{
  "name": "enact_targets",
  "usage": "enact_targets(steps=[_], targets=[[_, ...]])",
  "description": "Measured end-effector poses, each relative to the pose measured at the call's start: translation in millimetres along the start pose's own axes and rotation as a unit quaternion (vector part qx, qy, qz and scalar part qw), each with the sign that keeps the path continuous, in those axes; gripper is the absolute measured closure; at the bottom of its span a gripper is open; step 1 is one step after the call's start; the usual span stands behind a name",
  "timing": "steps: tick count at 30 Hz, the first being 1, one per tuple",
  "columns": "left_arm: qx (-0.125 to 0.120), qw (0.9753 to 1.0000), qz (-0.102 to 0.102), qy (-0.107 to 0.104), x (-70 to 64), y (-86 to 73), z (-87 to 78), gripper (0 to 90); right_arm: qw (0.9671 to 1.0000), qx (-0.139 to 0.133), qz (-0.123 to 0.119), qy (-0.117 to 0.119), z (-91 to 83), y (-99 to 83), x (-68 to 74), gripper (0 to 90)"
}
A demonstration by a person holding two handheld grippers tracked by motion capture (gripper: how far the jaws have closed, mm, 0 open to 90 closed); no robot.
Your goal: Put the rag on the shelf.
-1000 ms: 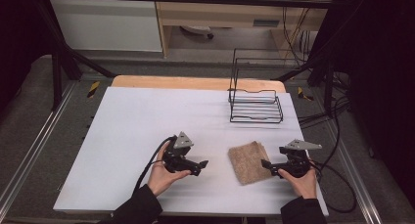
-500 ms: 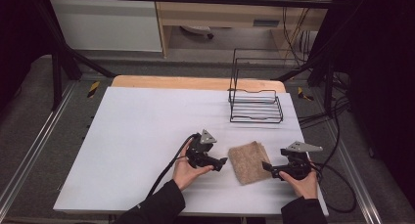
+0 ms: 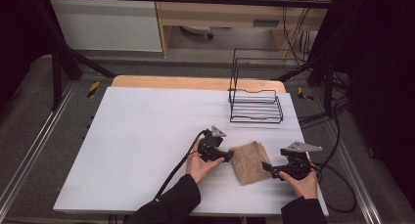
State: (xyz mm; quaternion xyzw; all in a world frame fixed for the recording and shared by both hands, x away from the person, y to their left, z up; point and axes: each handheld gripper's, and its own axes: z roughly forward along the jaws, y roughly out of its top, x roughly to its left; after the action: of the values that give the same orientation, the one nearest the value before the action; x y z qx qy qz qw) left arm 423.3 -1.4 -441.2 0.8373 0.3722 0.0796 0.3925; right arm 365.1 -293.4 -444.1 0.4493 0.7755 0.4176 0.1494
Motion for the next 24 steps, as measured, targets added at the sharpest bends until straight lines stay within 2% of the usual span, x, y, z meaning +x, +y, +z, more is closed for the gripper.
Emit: enact_targets(steps=[6,12,16,24], targets=[[0.004,0.9998,-0.019,-0.003,2.7,-1.1,5.1,52.8,1.0,0.001,-0.002,0.0,0.8,0.5,-0.6,2.1],[-0.011,0.9991,-0.036,-0.021,0.6,0.5,4.3,56.3,1.0,0.0,-0.001,-0.001,1.3,1.4,-0.8,2.6],[-0.017,0.9989,-0.034,-0.028,-5.2,2.5,3.1,54.7,1.0,-0.002,0.001,-0.002,1.5,2.1,-1.1,2.6],[0.001,0.9994,-0.031,-0.015,-5.2,-0.8,14.0,59.5,1.0,-0.006,-0.002,-0.004,2.6,5.1,-0.7,3.9]])
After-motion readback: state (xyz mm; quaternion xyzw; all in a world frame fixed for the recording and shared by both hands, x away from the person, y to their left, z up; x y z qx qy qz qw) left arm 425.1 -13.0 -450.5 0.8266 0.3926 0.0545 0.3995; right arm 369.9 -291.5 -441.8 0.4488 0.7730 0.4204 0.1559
